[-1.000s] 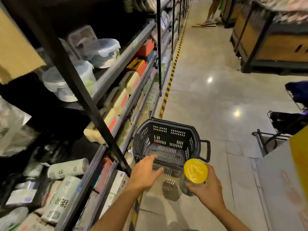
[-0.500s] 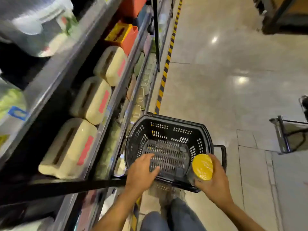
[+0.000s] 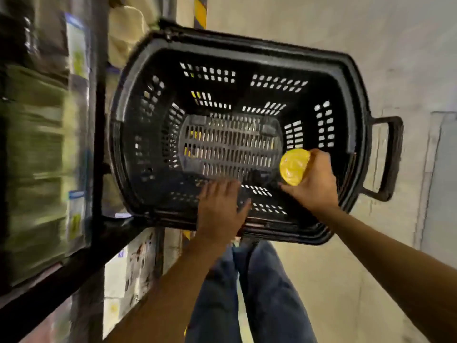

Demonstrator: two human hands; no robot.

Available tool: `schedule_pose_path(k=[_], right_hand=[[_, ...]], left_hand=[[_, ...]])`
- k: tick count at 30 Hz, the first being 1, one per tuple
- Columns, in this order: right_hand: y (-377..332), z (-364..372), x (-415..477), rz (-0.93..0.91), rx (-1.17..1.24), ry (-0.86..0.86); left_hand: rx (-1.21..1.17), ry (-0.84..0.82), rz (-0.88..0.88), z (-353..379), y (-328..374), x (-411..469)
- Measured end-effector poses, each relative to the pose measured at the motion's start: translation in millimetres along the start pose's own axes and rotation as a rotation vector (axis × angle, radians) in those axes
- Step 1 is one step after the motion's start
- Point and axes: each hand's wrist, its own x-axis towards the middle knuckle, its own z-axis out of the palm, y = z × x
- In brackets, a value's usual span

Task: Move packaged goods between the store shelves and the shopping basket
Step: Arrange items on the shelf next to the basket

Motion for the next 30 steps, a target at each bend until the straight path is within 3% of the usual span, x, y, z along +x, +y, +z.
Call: schedule_pose_path(k=[11,20,26,30], right_hand=[[33.7,94.2,62.9,-0.014,-0.350,-0.102],[47.7,120.8,79.8,0.072,-0.498,-0.195],[51.3,130.4,81.8,0.001,-0.707,-0.236],[55.8,126.9,82.7,-0.026,-0.717,-0.237]], left_hand=[[0.003,0.094,0.032,22.0,-12.0,6.7],[0.009,0.182,0.053,27.9,-12.9,5.4],[-0.014,0.195,0.042,28.1,-12.4,4.3],[-0.020,0.172,0.044,26.6,-12.0,4.8]])
